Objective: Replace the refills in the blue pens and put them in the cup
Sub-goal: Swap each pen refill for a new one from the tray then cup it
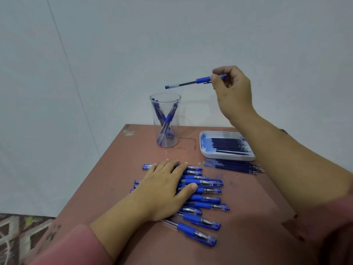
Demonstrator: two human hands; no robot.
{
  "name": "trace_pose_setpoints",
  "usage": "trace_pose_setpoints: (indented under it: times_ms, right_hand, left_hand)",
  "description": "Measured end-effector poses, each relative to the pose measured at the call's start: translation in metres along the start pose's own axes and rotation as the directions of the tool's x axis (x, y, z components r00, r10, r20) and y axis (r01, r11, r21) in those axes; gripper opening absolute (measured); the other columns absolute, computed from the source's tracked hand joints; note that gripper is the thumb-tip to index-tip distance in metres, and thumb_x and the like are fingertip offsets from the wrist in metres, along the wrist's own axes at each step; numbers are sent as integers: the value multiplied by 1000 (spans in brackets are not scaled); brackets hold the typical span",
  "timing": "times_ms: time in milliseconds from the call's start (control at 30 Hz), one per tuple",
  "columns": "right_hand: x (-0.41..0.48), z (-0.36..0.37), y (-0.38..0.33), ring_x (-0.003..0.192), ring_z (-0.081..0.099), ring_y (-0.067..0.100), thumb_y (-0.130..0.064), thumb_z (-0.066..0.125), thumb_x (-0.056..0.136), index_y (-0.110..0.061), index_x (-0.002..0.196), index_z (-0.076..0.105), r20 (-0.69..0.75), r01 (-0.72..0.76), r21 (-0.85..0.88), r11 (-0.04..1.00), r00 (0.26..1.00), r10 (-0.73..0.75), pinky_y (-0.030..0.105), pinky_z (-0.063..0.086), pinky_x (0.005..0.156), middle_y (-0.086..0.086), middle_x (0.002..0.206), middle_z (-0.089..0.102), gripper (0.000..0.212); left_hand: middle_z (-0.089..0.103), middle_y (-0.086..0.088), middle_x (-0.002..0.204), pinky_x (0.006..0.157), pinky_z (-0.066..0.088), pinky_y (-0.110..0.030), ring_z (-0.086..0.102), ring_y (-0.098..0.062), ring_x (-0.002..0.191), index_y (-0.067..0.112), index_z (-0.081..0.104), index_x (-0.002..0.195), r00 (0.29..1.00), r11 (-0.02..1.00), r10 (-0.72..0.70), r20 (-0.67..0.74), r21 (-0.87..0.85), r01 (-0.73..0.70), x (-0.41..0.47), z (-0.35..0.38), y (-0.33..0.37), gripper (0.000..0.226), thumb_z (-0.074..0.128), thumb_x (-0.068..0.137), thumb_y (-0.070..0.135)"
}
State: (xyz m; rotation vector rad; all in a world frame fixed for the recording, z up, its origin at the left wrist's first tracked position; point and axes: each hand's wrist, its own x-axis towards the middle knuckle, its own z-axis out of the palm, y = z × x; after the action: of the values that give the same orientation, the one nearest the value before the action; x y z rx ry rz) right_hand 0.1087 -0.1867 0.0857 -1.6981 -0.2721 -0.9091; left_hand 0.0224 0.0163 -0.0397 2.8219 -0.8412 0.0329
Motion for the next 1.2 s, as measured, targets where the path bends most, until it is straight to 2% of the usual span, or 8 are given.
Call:
trace_pose_setpoints:
  times_ms: [67,200,400,533,700,900,1033,1200]
  right_hand:
    - [7,15,5,59,47,-2,-15,62,90,-17,101,54,-4,-14,-10,1000,1000,14,15,43,65,-7,77,53,13]
    - [7,42,16,55,48,-1,-14,65,88,-17,98,41,72,21,-57,998,997,-17,12,44,62,-4,79,57,27]
    - [1,58,37,65,49,2,-21,65,89,-20,96,59,218,69,-186,980,976,-27,9,42,65,-7,89,62,9]
    - [-12,40,43,77,54,6,-28,65,89,-26,97,61,246,65,-258,964,969,0,6,40,67,-6,98,64,9]
    - [-50,-3,35,79,56,6,-32,67,88,-29,95,62,325,38,-298,954,944,64,15,43,70,-11,99,63,10]
    - [-108,-45,0,76,56,0,-34,70,84,-37,86,64,522,31,-353,935,836,169,12,41,69,-21,85,63,7]
    - [-150,-68,-22,77,58,7,-40,72,81,-35,87,67,656,44,-337,940,727,202,16,44,66,-13,86,66,9]
    - [-182,-82,-27,75,56,11,-32,78,78,-27,82,69,699,92,-320,943,694,169,18,44,66,-12,81,62,11]
  left_hand:
    - [20,9,158,121,10,-38,14,-10,145,33,12,154,1000,1000,-5,20,-9,5,0,-1,0,85,4,82,77]
    - [16,10,159,121,6,-35,10,-9,146,34,10,154,999,1000,-12,40,-7,12,0,-3,1,72,18,93,70]
    - [16,13,158,120,6,-32,10,-6,145,36,9,154,999,1000,4,45,-20,-4,1,-3,-1,89,-1,76,78]
    - [18,12,158,120,8,-34,13,-8,145,35,10,154,999,999,8,43,-32,-7,2,-2,-2,88,0,77,78]
    - [22,9,156,120,11,-36,18,-11,143,33,14,154,999,1000,3,46,-20,-2,2,-3,-1,85,7,82,77]
    - [25,6,157,120,12,-44,15,-13,146,29,23,153,999,999,-21,24,-36,22,-1,-8,4,73,22,92,69]
    - [27,5,157,119,14,-46,17,-15,146,28,25,152,1000,999,-24,12,-30,24,-2,-8,7,67,26,95,63]
    - [27,4,158,119,17,-46,20,-15,146,30,27,152,999,997,-33,7,-74,34,-3,-9,6,65,32,95,61]
